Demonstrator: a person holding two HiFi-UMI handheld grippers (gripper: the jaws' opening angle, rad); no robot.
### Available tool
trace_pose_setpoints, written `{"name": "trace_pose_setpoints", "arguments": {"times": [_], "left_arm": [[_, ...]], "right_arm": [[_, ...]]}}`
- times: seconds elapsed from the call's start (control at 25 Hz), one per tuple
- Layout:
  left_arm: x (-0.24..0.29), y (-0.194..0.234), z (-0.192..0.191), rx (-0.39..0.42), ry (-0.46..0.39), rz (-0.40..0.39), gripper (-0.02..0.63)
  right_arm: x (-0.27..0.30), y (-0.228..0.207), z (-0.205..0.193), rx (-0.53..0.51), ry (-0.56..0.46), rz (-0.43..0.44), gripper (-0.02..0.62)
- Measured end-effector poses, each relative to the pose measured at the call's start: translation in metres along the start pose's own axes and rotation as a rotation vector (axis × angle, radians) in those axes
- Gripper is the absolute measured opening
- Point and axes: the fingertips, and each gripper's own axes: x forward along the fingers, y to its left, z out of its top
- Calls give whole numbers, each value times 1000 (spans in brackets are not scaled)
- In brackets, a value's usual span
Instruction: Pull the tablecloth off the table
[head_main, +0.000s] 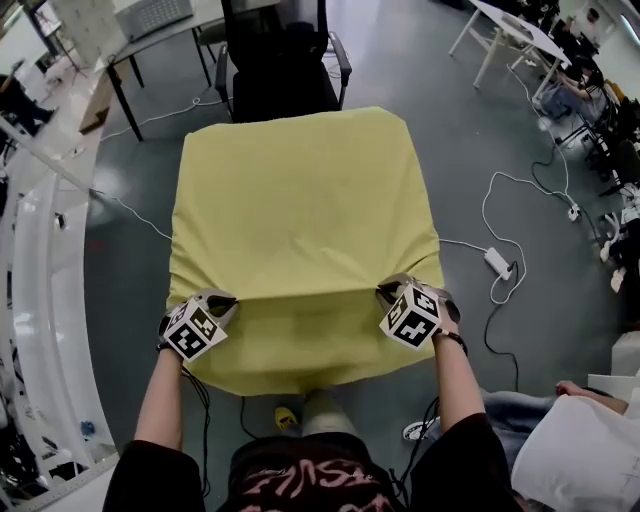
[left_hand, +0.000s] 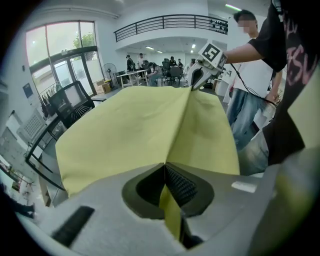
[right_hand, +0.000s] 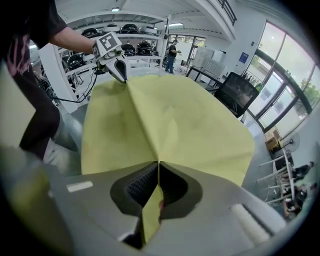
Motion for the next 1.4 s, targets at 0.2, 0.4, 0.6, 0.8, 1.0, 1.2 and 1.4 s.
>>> {"name": "trace_pose_setpoints", "arguments": {"times": [0.2,0.4,0.6,0.8,1.0,1.2,1.4], "left_arm": [[-27,-48,-14,9,-36,16,8],[-55,-94,-25,20,-71,36,8],[-89,-148,-47,74,-71,31,8],[-125,-195,-63,64,-124,41,8],[-156,-241,-68,32,-179,80,8],[-174,-275,-65,21,-201,106,8],[-184,-317,-64,14,-217,130,8]], "right_arm": [[-33,51,-9,42,-31,-46,17],[-67,102,-19,84,-46,-101,17],[-105,169,-25,115,-67,-128,17],[-147,222,-24,157,-114,-188,17],[-186,267,-33,199,-162,-240,17],[-210,295,-42,234,-210,-267,17],[-225,327,-63,214,-218,-260,17]]}}
